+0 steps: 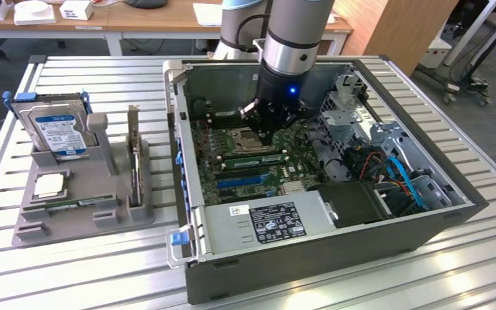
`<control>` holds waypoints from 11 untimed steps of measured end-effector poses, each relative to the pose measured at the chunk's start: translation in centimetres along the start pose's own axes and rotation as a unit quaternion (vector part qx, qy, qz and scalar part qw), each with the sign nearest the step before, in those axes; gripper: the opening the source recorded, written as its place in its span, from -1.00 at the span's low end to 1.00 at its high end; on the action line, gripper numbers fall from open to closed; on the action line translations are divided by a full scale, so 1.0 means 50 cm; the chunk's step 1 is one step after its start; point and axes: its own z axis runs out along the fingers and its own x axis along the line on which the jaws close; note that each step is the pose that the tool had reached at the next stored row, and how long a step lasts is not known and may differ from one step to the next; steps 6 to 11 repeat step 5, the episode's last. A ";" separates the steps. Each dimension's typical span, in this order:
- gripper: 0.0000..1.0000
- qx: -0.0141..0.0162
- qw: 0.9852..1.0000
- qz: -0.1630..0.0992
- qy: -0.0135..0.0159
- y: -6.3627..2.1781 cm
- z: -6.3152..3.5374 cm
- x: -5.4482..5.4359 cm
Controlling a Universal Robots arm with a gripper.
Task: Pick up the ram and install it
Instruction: 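Press down the ram until it locks into place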
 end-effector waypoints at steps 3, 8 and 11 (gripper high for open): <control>-0.80 0.000 1.000 0.000 0.000 0.000 0.000 0.000; -0.80 0.000 1.000 0.000 0.000 0.000 0.000 0.000; -0.80 0.000 1.000 0.000 0.000 0.000 0.000 0.000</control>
